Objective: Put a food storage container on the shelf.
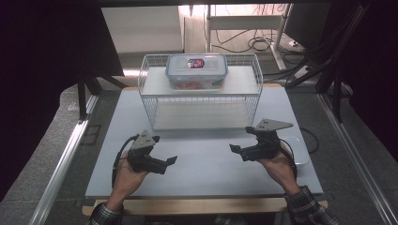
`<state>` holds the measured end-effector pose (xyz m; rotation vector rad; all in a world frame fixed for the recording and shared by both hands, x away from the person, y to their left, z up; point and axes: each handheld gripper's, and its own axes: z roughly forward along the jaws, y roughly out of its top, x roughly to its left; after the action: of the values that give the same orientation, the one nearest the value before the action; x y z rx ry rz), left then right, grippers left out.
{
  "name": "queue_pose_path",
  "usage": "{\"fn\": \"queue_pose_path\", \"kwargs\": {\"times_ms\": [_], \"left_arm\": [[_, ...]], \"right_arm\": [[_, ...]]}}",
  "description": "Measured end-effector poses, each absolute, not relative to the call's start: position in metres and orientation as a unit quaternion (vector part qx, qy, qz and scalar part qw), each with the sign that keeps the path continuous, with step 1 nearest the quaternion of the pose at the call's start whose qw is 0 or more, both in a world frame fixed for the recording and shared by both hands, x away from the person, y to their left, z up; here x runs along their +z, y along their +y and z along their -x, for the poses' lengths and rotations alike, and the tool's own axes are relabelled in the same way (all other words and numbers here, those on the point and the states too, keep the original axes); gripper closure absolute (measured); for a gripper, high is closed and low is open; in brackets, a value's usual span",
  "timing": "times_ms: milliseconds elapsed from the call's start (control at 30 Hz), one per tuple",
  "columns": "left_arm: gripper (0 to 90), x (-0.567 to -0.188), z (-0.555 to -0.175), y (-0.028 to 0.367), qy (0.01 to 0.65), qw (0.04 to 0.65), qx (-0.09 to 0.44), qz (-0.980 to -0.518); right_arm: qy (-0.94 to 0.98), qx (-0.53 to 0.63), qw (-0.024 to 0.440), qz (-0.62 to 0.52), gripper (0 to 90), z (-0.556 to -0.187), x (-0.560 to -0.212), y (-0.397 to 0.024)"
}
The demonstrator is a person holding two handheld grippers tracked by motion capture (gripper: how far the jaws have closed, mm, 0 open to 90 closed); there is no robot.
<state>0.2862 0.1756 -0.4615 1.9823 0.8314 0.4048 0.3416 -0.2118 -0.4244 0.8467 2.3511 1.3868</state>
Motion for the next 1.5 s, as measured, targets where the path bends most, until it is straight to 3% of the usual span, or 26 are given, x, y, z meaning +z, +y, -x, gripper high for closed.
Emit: {"fn": "queue_pose_path", "kwargs": {"times_ms": [500, 1100, 1500], "left_arm": [[2.9, -0.486, -0.269, 0.180, 0.333, 0.466, 0.167, -0.803], [2.4, -0.511, -0.255, 0.181, 0.347, 0.408, 0.190, -0.823], [2.9, -0.518, -0.254, 0.191, 0.371, 0.407, 0.177, -0.815]], "right_arm": [[0.800, 0.484, 0.174, -0.309, 6.1, -0.313, -0.447, -0.228], [0.821, 0.453, 0.166, -0.305, 8.3, -0.304, -0.476, -0.233], [0.836, 0.426, 0.143, -0.314, 8.6, -0.307, -0.488, -0.232]]}}
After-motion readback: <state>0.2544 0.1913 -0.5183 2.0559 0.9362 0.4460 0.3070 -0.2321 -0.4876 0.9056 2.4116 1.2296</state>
